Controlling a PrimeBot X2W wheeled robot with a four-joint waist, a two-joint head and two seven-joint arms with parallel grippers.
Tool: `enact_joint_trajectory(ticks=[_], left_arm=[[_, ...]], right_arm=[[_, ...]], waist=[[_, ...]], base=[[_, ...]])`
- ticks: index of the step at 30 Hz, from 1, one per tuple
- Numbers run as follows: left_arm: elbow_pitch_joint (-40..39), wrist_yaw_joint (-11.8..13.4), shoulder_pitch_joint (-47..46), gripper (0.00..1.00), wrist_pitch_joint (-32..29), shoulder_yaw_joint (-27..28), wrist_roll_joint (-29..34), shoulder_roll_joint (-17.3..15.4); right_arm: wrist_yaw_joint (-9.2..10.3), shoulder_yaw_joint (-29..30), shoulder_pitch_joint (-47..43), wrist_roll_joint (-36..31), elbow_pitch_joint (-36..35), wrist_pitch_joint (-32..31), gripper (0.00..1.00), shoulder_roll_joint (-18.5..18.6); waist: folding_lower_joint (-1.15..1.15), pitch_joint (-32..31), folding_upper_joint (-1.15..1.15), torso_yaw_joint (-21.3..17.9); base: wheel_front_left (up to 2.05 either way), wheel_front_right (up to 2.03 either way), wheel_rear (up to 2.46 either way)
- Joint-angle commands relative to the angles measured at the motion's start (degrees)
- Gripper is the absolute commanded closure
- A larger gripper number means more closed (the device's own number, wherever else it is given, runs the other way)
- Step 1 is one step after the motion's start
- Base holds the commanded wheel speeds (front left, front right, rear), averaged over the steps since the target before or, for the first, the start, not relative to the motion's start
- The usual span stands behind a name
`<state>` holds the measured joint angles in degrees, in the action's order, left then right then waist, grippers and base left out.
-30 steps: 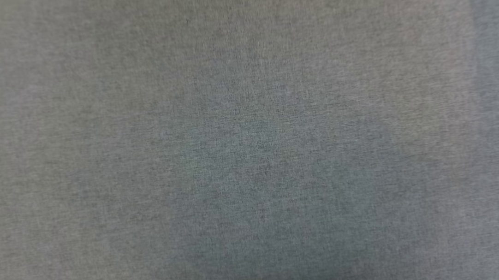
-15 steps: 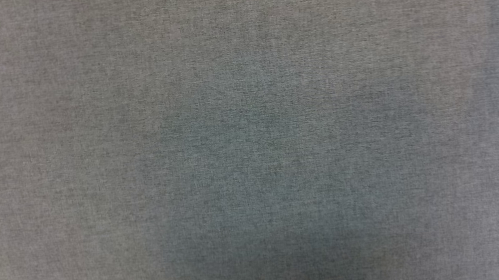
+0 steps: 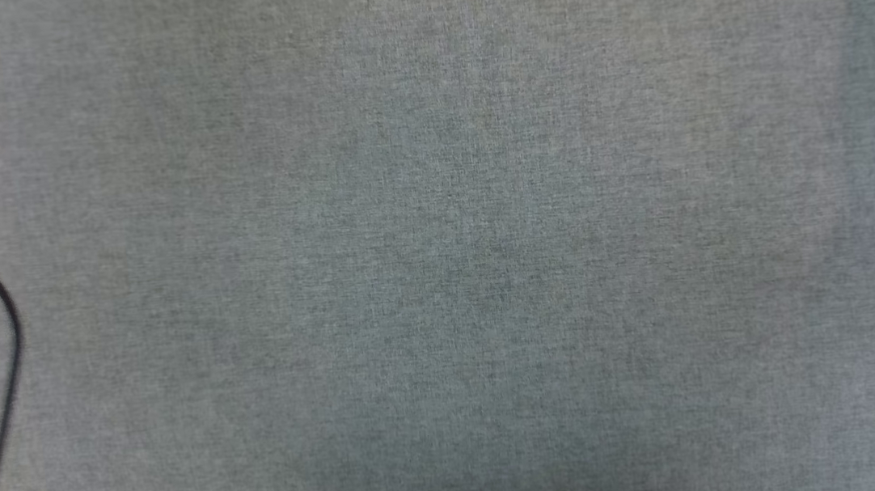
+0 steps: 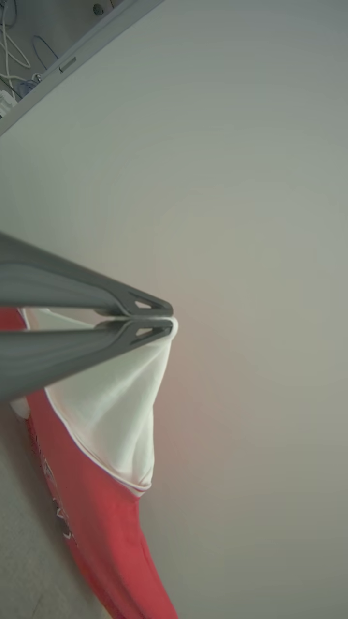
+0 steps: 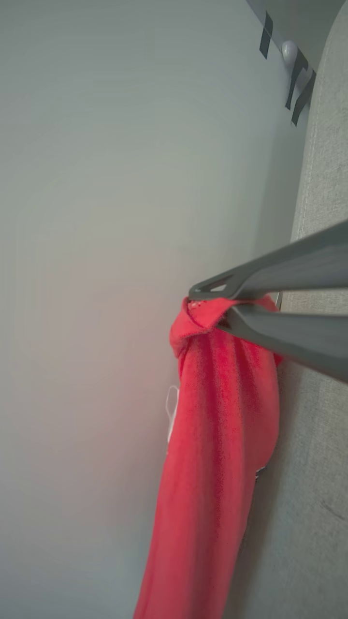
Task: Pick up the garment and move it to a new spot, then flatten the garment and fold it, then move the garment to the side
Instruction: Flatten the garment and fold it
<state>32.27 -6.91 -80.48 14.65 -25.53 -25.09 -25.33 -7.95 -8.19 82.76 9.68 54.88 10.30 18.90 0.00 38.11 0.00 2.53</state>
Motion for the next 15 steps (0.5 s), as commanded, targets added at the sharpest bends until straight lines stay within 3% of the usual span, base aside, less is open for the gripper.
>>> enact_joint_trajectory(ticks=[1, 15], left_arm=[[-0.65, -0.35, 3.91, 1.0, 0.34, -0.07, -0.88, 0.57], [-1.21, -0.57, 36.28, 1.0, -0.67, -6.78, -8.83, 1.1]], right_arm=[[0.46, -0.95, -2.7, 1.62, 0.15, 0.71, 1.0, 0.49], [0.46, -14.64, -30.58, 18.34, -6.81, -1.27, 1.0, 5.44]], waist=[[0.0, -4.27, 0.0, 0.65], [0.0, -19.93, 0.0, 1.89]], base=[[0.0, 0.0, 0.0], [0.0, 0.0, 0.0]])
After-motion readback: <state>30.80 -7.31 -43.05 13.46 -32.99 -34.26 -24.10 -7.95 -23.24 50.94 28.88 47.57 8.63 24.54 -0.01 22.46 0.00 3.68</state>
